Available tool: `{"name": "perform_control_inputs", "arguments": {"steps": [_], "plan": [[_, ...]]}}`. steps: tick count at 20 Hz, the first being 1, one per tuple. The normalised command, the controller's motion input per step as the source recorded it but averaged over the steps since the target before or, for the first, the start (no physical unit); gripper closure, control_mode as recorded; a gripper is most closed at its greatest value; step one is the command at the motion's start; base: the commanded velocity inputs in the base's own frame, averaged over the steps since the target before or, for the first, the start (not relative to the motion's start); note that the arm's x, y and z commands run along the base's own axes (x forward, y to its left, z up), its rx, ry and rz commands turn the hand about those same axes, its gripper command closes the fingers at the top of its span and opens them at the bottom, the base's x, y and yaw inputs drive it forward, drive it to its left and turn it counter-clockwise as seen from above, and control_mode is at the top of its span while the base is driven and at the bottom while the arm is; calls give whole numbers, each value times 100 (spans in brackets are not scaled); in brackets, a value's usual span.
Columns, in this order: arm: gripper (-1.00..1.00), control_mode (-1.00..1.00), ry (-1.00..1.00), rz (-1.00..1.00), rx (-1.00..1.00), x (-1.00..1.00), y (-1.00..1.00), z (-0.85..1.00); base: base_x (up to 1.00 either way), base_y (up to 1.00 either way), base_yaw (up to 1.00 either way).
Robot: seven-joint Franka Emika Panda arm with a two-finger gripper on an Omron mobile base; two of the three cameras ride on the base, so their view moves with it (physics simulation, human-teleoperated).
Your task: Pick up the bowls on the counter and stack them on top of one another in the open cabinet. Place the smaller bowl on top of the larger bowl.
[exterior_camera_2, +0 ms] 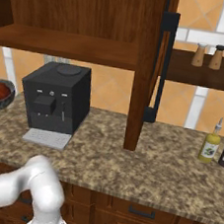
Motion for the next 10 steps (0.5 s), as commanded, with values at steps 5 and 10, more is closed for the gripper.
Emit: {"name": "perform_control_inputs", "arguments": {"steps": [5,10], "plan": [[100,-100,-36,0,1,-100,-54,100,0,0,0],[100,-100,-32,0,4,-79,-95,100,0,0,0]]}}
